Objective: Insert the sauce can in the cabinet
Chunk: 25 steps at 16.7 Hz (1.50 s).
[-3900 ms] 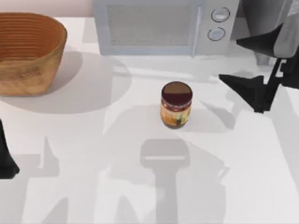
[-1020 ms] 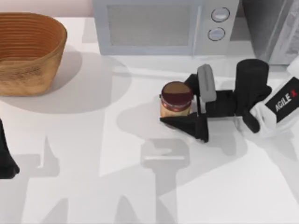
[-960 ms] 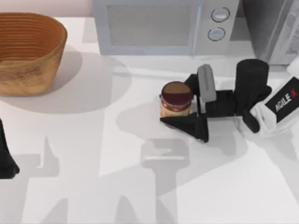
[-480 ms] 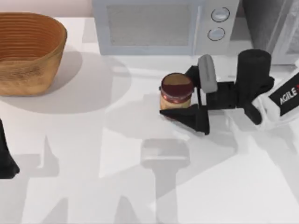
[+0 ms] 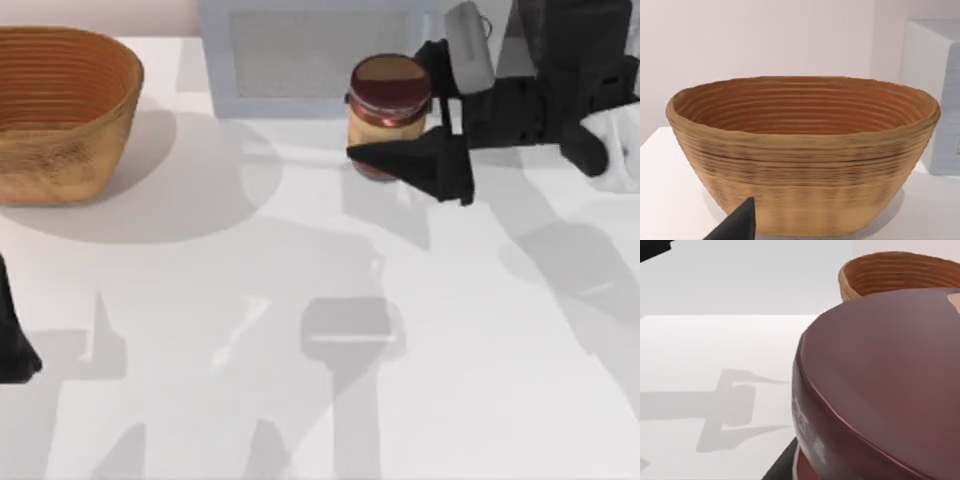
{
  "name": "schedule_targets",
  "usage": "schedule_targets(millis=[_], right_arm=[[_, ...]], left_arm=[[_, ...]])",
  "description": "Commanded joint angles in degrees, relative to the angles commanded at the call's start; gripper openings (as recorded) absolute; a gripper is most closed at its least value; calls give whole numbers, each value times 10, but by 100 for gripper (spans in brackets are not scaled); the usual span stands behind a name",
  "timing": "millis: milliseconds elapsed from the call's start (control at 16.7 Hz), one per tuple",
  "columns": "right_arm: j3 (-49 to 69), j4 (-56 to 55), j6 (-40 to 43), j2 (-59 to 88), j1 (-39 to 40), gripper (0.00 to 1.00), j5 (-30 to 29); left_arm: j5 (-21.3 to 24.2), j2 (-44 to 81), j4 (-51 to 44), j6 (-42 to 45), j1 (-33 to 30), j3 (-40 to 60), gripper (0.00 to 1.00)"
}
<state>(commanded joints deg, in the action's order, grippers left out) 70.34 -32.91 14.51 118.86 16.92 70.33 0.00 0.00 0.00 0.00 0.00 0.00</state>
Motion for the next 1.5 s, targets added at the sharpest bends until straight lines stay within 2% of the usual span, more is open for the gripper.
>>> schedule_targets(millis=[420,660,960,1500], right_arm=[[-4,6,-1,-11,0,0,-2],[-51,26,-6,-95,-7,0,-49],[-182,85,-31,-333,-39,0,-181],[-504,236,-105,-908,-120,0,-505]], left_arm=[[0,0,0,0,0,0,100],[0,0,0,0,0,0,100],[0,0,0,0,0,0,100],[0,0,0,0,0,0,100]])
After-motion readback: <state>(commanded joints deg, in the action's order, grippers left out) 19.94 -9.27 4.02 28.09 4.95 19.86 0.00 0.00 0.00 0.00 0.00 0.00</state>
